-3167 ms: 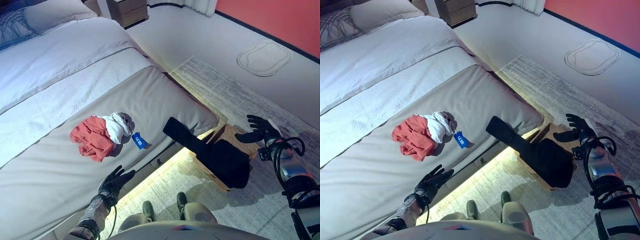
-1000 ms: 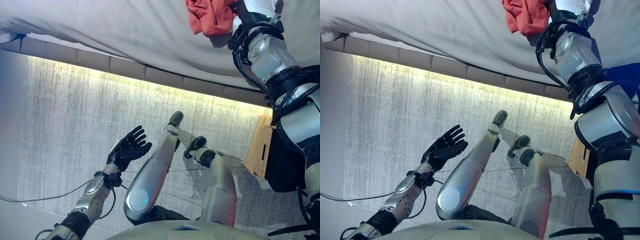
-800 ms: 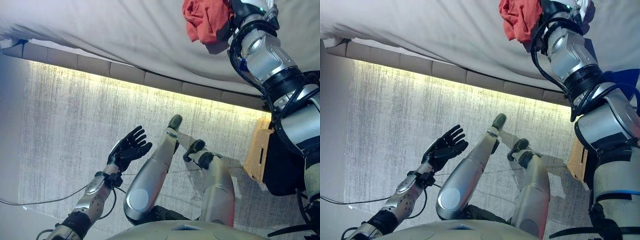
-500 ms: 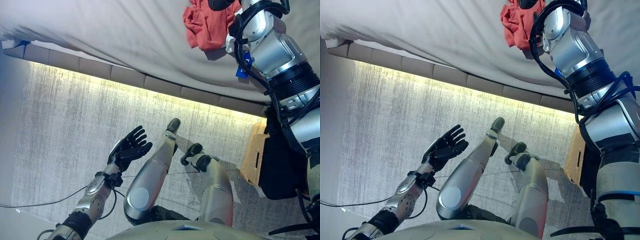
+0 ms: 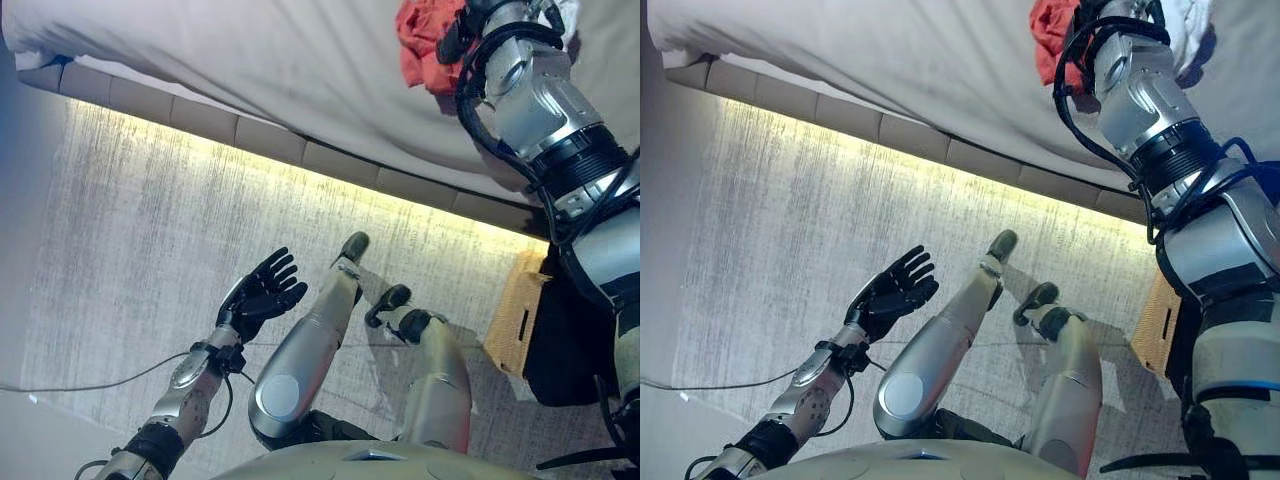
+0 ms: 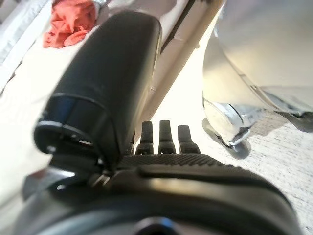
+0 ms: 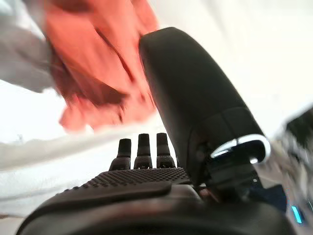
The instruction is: Pick up the clothes from the bed and place them into the basket
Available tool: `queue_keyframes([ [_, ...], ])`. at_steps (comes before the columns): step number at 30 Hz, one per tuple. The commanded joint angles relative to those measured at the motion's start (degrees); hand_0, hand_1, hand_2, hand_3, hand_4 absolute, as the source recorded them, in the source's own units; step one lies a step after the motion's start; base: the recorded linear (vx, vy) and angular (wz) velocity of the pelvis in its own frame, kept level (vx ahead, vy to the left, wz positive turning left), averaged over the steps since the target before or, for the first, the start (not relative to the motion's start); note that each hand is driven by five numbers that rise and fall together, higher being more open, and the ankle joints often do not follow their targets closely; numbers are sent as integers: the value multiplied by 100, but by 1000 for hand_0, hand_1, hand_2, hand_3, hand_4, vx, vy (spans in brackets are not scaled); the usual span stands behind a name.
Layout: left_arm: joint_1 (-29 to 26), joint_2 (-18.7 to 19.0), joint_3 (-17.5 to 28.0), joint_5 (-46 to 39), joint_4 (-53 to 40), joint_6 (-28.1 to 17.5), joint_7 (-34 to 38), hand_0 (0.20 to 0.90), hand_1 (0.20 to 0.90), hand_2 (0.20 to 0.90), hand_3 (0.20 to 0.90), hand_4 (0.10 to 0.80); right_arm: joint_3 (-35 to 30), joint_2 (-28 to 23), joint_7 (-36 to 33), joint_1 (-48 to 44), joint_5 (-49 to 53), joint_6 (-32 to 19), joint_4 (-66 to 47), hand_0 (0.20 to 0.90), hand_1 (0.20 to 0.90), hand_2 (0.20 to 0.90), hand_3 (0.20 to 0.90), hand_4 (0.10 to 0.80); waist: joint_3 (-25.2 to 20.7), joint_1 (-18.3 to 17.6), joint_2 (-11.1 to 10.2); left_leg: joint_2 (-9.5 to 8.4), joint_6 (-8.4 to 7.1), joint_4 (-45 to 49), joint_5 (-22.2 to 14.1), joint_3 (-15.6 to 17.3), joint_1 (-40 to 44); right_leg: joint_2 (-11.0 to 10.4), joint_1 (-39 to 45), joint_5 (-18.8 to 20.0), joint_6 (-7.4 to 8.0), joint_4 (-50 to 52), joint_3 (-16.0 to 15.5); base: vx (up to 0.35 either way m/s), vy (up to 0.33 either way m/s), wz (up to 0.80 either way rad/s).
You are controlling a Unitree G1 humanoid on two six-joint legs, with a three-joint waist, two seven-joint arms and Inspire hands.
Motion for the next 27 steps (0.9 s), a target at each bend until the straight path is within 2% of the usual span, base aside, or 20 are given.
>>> queue_keyframes([
  [1, 366, 218, -2, -266, -746, -511, -264, 900, 900, 900, 900, 800, 909, -367, 174, -1146, -796, 146, 293, 900, 900, 900, 900, 800, -192, 217, 208, -110, 433, 69, -299, 152, 55, 363, 67, 464, 85, 56, -302, -27, 17, 15],
  [4, 349, 352, -54, -370, -986, -511, -218, 900, 900, 900, 900, 800, 1230, -298, 229, -1371, -467, 144, 1157, 900, 900, 900, 900, 800, -192, 322, 261, -111, 470, -2, -232, 132, -78, 336, -76, 499, 93, 65, -404, -35, 6, 10],
  [8, 387, 463, -36, -493, -1228, -448, -187, 900, 900, 900, 900, 800, 1495, -249, 526, -1542, -648, 114, 2007, 900, 900, 900, 900, 800, -192, 418, 355, -125, 494, -53, -146, 144, -213, 288, -225, 553, 124, 97, -487, -29, 4, 13],
  [13, 447, 532, 0, -575, -1396, -339, -135, 900, 900, 900, 900, 800, 1549, -294, 408, -1576, -320, 208, 2265, 900, 900, 900, 900, 800, -192, 440, 387, -119, 489, -50, -132, 143, -240, 266, -274, 566, 141, 122, -493, -21, -6, 6],
  [15, 457, 544, 26, -563, -1408, -284, -141, 900, 900, 900, 900, 800, 1483, -277, 262, -1617, -185, 199, 2317, 300, 300, 300, 200, 100, -192, 441, 374, -116, 484, -52, -137, 135, -202, 273, -237, 578, 147, 112, -501, 0, 0, 0],
  [23, 450, 560, 68, -523, -1363, -172, -88, 900, 900, 900, 900, 800, 955, -301, -279, -1671, 877, -144, 2344, 300, 300, 300, 200, 100, -192, 358, 277, -78, 455, -105, -211, 116, 174, 345, 118, 589, 164, -21, -427, -5, -10, -3],
  [24, 437, 529, 109, -516, -1299, -103, -79, 900, 900, 900, 900, 800, 703, -308, -371, -1619, 1454, -250, 2275, 300, 300, 300, 200, 100, -192, 311, 253, -67, 446, -130, -246, 130, 343, 351, 268, 569, 158, -49, -384, 16, 20, -15],
  [27, 384, 487, 102, -480, -1207, -37, 12, 900, 900, 900, 900, 800, 245, -277, -439, -1488, 2255, -357, 2173, 300, 300, 300, 200, 100, -192, 249, 218, -64, 429, -165, -294, 143, 577, 364, 502, 543, 160, -113, -322, 32, 6, -16],
])
